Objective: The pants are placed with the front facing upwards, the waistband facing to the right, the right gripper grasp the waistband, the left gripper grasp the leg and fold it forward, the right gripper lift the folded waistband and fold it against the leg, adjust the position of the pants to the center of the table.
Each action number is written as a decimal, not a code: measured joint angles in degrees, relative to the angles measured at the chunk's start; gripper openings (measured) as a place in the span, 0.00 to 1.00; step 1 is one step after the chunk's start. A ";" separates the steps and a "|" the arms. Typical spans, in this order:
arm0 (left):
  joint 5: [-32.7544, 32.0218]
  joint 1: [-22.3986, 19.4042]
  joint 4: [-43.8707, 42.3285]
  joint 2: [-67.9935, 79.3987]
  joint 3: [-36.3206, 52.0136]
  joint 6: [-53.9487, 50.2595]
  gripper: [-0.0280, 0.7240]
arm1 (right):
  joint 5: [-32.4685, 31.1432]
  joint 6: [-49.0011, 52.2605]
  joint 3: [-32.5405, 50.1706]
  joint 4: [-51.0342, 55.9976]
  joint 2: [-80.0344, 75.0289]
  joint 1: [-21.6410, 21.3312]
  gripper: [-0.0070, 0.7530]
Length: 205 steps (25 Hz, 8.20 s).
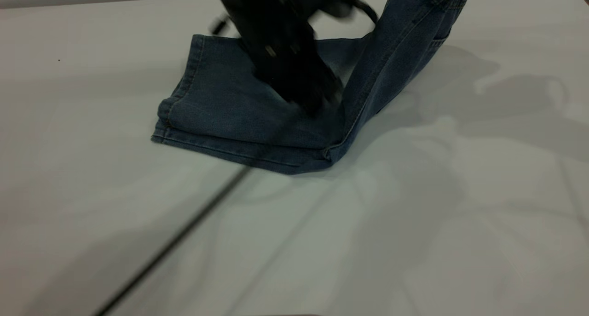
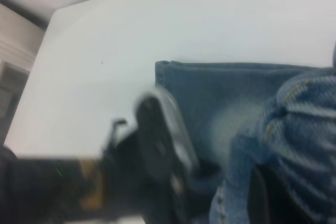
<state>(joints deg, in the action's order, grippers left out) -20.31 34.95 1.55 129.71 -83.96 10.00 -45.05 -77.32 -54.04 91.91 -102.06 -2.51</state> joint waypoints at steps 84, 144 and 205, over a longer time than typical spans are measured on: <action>-19.48 -4.08 -1.17 -7.88 0.23 4.49 0.38 | 5.64 43.17 -22.36 -53.86 -0.70 5.68 0.76; -16.87 -3.90 7.51 1.34 0.04 -20.80 0.38 | -6.08 43.73 -22.36 -55.06 -0.70 5.68 0.76; -43.18 -3.50 -5.39 -105.08 55.57 -15.91 0.64 | -19.42 74.67 27.15 -83.80 90.28 5.95 0.76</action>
<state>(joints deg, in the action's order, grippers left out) -63.49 31.45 -3.84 24.62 -28.39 -5.91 -64.47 -2.65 -26.89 8.11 -11.78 3.44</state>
